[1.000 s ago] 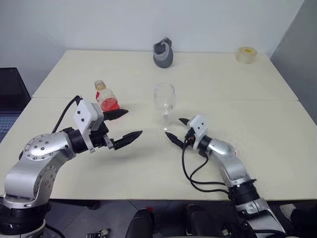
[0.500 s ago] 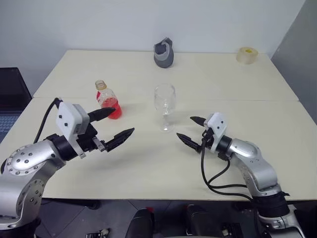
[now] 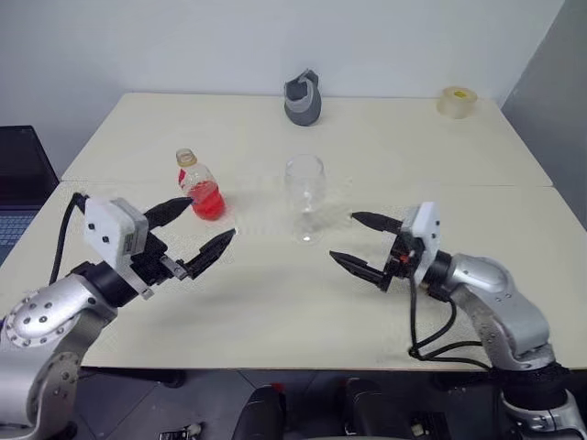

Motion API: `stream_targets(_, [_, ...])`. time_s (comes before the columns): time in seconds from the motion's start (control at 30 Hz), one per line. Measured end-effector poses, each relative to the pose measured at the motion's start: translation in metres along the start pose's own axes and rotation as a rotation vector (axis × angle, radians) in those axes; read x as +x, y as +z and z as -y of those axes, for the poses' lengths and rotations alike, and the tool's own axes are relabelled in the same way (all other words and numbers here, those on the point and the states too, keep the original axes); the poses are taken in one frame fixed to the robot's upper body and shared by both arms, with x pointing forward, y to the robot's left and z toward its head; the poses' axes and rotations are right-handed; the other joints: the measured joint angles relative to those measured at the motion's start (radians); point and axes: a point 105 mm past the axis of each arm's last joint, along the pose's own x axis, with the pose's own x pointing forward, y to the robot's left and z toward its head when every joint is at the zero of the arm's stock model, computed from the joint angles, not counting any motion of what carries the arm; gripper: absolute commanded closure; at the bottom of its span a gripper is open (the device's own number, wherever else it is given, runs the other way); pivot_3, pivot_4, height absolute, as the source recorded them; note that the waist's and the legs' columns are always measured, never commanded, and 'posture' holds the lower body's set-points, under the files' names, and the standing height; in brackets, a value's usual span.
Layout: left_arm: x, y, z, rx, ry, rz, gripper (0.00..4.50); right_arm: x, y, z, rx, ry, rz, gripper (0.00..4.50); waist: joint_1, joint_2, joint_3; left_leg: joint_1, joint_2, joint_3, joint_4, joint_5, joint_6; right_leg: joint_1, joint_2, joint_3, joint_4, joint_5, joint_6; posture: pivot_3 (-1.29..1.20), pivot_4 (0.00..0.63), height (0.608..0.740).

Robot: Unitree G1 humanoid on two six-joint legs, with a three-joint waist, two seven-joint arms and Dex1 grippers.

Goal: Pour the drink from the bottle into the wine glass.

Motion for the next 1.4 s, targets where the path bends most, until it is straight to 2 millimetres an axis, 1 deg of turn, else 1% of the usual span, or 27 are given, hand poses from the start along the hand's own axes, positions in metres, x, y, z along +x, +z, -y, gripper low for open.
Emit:
stream_targets(0.1, [-0.001,-0.018,-0.017,0.007,0.150,-0.015,0.00,-0.005,0.014,0.000,0.008,0.039,0.007,0.01,0.000,-0.001,0.000,0.000,0.000,-0.001,0.000,0.000,0.000,0.000,0.000,-0.001,0.000,0.000,0.000,0.00,0.150,0.740])
stream_targets(0.2, [-0.002,-0.040,-0.028,0.004,0.262,-0.044,0.00,-0.006,0.022,-0.004,0.018,0.076,0.003,0.01,0.000,-0.001,0.000,0.000,0.000,0.000,0.000,0.000,0.000,0.000,0.000,0.000,0.000,0.000,0.000,0.00,0.150,0.740])
stream_targets(0.27, [-0.002,-0.058,-0.032,-0.014,0.312,-0.079,0.00,-0.005,0.026,-0.007,0.017,0.101,0.000,0.01,0.000,-0.001,0.000,-0.001,0.000,0.000,0.000,0.000,0.000,0.000,0.000,-0.001,0.000,0.000,0.000,0.00,0.150,0.740])
stream_targets(0.37, [0.005,-0.080,-0.034,-0.028,0.359,-0.130,0.00,-0.004,0.031,-0.010,0.010,0.122,0.000,0.01,0.001,-0.001,-0.001,-0.001,0.000,-0.001,0.000,0.000,0.000,0.000,0.000,-0.001,0.000,0.000,0.000,0.00,0.150,0.740])
stream_targets(0.43, [0.015,-0.088,-0.038,-0.024,0.368,-0.148,0.00,-0.003,0.033,-0.013,0.013,0.133,0.005,0.01,0.002,-0.001,-0.001,-0.001,0.000,-0.001,0.000,0.000,0.000,0.000,0.000,-0.002,0.000,0.000,0.000,0.00,0.150,0.740])
stream_targets(0.6, [0.039,-0.090,-0.055,0.005,0.374,-0.149,0.00,-0.002,0.036,-0.016,0.005,0.135,0.002,0.01,0.003,-0.002,-0.001,-0.001,-0.001,-0.001,0.001,0.000,0.000,0.000,0.000,-0.002,0.000,0.000,0.000,0.00,0.150,0.740])
stream_targets(0.77, [0.054,-0.099,-0.078,0.033,0.397,-0.189,0.00,-0.003,0.035,-0.016,0.009,0.131,-0.009,0.01,0.003,-0.002,-0.001,-0.002,-0.001,-0.002,0.001,0.000,0.000,0.000,0.000,-0.003,0.000,0.000,0.000,0.00,0.150,0.740])
stream_targets(0.83, [0.058,-0.100,-0.083,0.038,0.399,-0.194,0.00,-0.003,0.035,-0.016,0.007,0.131,-0.012,0.01,0.002,-0.002,-0.001,-0.002,-0.001,-0.002,0.001,0.000,0.000,0.000,0.000,-0.003,0.000,0.000,0.000,0.00,0.150,0.740])
stream_targets(0.93, [0.066,-0.102,-0.085,0.030,0.373,-0.189,0.00,-0.003,0.035,-0.016,0.004,0.122,-0.013,0.01,0.002,-0.002,-0.001,-0.002,-0.001,-0.002,0.001,0.000,0.000,0.000,0.000,-0.003,0.000,0.000,0.000,0.00,0.150,0.740])
stream_targets(1.0, [0.077,-0.104,-0.087,0.020,0.332,-0.194,0.00,-0.002,0.036,-0.017,-0.003,0.117,-0.012,0.01,0.002,-0.002,-0.001,-0.003,-0.001,-0.004,0.001,0.000,0.000,0.000,0.000,-0.005,0.000,0.000,0.000,0.00,0.150,0.740])
stream_targets(1.13, [0.093,-0.099,-0.093,0.017,0.278,-0.176,0.00,-0.002,0.037,-0.017,-0.013,0.102,-0.010,0.01,0.002,-0.002,-0.001,-0.003,-0.002,-0.004,0.002,0.000,0.000,0.000,0.000,-0.005,0.000,0.000,0.000,0.00,0.150,0.740])
stream_targets(1.23, [0.100,-0.101,-0.096,0.007,0.269,-0.182,0.00,-0.002,0.038,-0.017,-0.018,0.088,-0.009,0.01,0.002,-0.002,-0.001,-0.004,-0.002,-0.004,0.002,0.000,0.000,-0.001,-0.001,-0.005,0.000,0.000,0.000,0.00,0.150,0.740])
stream_targets(1.4, [0.108,-0.111,-0.095,-0.011,0.234,-0.208,0.00,-0.002,0.041,-0.017,-0.035,0.071,-0.005,0.01,0.001,-0.002,-0.001,-0.004,-0.001,-0.004,0.002,0.000,0.000,-0.001,0.000,-0.005,0.000,0.000,0.000,0.00,0.150,0.740])
